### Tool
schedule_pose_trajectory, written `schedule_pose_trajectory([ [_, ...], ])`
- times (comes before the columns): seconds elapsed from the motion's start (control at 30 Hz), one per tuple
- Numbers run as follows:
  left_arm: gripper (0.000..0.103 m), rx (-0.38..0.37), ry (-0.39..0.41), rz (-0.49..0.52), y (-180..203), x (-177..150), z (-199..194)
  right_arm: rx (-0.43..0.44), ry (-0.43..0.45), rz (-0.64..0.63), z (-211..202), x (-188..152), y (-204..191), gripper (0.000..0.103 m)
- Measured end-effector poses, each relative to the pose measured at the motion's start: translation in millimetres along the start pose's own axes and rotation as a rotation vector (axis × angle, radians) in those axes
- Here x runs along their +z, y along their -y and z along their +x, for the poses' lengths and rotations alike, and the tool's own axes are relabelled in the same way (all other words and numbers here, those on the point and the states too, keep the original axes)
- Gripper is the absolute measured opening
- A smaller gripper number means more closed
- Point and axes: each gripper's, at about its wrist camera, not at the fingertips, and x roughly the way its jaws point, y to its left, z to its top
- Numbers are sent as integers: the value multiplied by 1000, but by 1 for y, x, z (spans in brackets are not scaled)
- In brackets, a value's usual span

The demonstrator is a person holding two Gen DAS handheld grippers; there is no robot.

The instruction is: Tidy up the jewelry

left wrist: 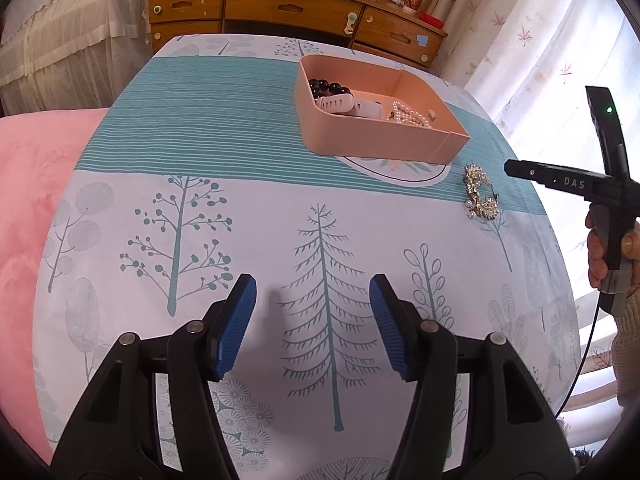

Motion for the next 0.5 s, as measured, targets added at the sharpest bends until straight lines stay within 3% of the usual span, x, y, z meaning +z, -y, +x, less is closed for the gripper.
schedule_pose_trajectory([
  [0.23, 56, -1, -13, 3, 3, -1, 4, 24, -44, -2, 24, -14, 15, 47],
  [0.5, 56, -6, -23, 10, 7, -2, 8, 108, -23, -42, 13, -22, -25, 47],
])
